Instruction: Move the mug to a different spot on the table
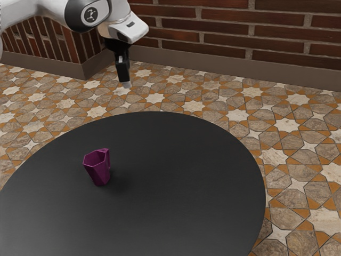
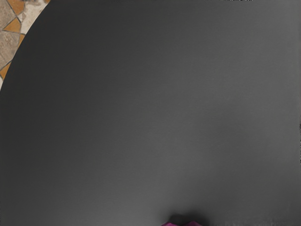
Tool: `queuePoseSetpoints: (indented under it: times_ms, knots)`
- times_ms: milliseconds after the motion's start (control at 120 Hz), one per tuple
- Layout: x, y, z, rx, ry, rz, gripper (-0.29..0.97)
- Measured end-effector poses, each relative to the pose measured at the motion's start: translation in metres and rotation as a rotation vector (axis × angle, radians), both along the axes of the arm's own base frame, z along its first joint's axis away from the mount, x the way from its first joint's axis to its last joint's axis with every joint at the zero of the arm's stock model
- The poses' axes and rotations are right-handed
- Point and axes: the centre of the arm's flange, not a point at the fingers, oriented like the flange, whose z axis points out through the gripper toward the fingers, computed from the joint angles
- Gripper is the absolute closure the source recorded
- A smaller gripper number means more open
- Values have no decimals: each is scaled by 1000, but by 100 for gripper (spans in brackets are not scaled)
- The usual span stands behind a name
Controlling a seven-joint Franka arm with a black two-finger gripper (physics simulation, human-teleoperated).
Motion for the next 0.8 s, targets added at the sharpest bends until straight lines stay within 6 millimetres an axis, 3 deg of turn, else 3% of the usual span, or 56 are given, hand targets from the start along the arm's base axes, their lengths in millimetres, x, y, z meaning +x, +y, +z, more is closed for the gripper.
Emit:
queuePoseSetpoints:
  times_ms: [133,267,425,583,800]
  knots:
    - [5,0,-9,-1,20,-54,0]
    - [30,49,-59,-45,103,-33,0]
    - [38,65,-87,-17,138,-6,0]
    - [38,88,-119,25,183,82,0]
    - [24,94,-158,-16,257,250,0]
